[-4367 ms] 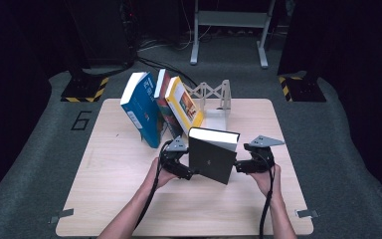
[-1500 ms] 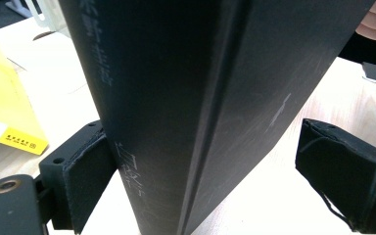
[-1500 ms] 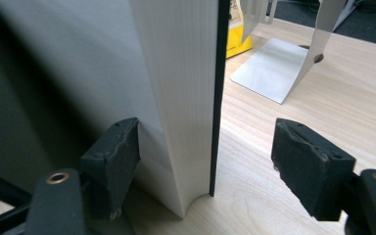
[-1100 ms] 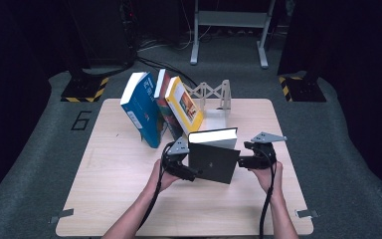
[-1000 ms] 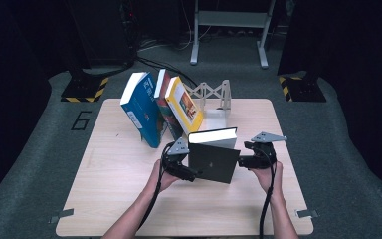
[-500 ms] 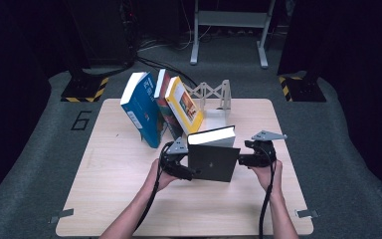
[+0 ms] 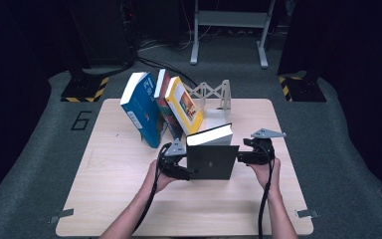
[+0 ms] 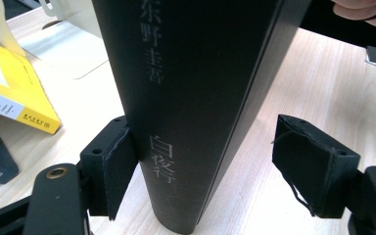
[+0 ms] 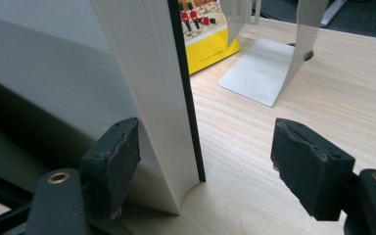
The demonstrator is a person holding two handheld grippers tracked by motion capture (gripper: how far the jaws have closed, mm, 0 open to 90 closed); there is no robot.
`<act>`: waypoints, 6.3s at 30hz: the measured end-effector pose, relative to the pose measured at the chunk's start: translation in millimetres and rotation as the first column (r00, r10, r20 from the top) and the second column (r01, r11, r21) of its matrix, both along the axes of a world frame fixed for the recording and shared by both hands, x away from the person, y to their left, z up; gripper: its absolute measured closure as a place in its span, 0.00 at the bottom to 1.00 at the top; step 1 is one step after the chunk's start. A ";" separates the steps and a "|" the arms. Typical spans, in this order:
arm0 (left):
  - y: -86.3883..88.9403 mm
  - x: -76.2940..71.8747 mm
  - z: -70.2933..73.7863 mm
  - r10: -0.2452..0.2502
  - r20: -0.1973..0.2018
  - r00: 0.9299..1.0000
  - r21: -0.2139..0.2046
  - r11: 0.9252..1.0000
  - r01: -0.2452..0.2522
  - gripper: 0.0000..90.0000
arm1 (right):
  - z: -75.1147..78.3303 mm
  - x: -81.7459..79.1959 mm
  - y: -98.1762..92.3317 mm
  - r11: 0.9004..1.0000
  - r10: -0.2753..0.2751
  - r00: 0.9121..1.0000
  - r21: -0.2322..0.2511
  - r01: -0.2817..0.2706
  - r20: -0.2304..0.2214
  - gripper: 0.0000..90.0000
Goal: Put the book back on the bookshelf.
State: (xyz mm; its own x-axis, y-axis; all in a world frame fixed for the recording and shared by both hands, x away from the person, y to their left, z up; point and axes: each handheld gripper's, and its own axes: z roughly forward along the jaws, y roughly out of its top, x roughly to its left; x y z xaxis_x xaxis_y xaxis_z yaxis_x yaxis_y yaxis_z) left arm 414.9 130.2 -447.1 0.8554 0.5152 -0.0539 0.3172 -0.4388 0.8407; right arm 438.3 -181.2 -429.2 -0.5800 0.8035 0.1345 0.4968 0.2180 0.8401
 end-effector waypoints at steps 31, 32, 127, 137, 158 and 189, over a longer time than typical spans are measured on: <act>0.6 7.9 19.1 -0.003 -0.037 0.999 0.032 0.999 0.004 0.42 | -3.4 1.4 -3.5 0.999 -0.018 1.000 -0.049 0.018 -0.008 0.26; 1.3 8.4 21.1 -0.004 -0.031 1.000 0.026 1.000 0.005 0.42 | -3.2 1.9 -3.8 0.999 -0.017 1.000 -0.045 0.017 -0.004 0.26; -18.9 11.6 80.6 0.079 0.024 0.997 0.054 0.995 -0.080 0.50 | -97.8 -11.5 -54.5 0.946 -0.310 0.946 -0.134 0.296 -0.100 0.15; -30.5 20.7 86.2 0.080 0.007 0.997 0.097 0.992 -0.080 0.40 | -97.6 -11.8 -56.3 0.944 -0.319 0.942 -0.121 0.307 -0.105 0.15; -37.2 23.4 81.3 0.136 0.013 0.991 0.042 0.990 -0.136 0.60 | -98.3 -11.4 -54.6 0.942 -0.324 0.942 -0.128 0.312 -0.092 0.15; -53.8 78.5 103.9 0.353 0.063 0.934 -0.094 0.933 -0.347 0.60 | -98.2 -11.2 -54.9 0.943 -0.317 0.944 -0.132 0.304 -0.092 0.16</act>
State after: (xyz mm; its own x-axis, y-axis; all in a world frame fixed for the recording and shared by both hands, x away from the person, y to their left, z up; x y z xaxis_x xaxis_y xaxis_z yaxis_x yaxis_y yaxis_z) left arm 493.4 76.4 -343.2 0.6249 0.7792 -0.0482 0.3708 -0.2418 0.8967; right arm 427.1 -236.1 -527.3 -0.2859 0.9549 0.0798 0.6436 0.1296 0.7543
